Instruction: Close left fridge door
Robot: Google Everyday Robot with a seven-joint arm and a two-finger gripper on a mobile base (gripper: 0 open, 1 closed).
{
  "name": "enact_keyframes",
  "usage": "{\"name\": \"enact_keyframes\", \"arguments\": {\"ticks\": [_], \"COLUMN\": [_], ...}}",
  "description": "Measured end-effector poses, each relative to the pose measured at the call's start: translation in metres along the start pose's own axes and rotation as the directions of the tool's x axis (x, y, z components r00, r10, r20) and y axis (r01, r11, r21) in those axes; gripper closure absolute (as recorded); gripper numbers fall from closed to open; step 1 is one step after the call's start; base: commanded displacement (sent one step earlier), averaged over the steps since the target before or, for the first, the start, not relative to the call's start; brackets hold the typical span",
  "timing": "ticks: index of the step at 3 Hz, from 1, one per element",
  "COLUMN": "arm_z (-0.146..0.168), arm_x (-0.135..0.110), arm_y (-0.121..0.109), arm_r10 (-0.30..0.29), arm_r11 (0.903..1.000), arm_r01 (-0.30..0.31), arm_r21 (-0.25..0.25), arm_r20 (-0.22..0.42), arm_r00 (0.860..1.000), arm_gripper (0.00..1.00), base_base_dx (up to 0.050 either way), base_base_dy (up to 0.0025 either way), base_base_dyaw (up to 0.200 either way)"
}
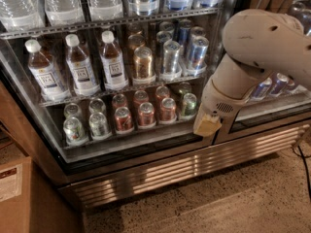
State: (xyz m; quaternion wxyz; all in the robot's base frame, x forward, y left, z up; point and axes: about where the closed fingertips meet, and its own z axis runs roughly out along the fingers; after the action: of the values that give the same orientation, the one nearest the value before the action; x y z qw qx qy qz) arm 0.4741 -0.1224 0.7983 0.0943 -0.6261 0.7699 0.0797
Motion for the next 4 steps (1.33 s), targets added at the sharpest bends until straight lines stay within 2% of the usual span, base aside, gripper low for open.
{"name": "enact_keyframes", "arguments": {"ticks": [1,2,4], "arm_z": [-0.0135,-0.0192,-0.0190], "arm_x": [-0.0051,-0.0096,-0.0089], "arm_y": [-0.0052,-0.0085,-0.0089], "arm_r10": [-0.088,-0.131,-0.130], "arm_r11": [0.9955,0.9912,0.9914], "arm_r01": [0.091,0.132,0.131], "arm_r21": [-0.025,-0.011,-0.009], "arm_r20": [0.088,0.066,0.062], "arm_r00": [0.992,0.989,0.990], "arm_gripper": [1.00,0.81,0.35], "base_base_dx": [0.000,0.000,0.000], "base_base_dy": [0.00000,0.00000,0.00000], "base_base_dyaw": [0.000,0.000,0.000]}}
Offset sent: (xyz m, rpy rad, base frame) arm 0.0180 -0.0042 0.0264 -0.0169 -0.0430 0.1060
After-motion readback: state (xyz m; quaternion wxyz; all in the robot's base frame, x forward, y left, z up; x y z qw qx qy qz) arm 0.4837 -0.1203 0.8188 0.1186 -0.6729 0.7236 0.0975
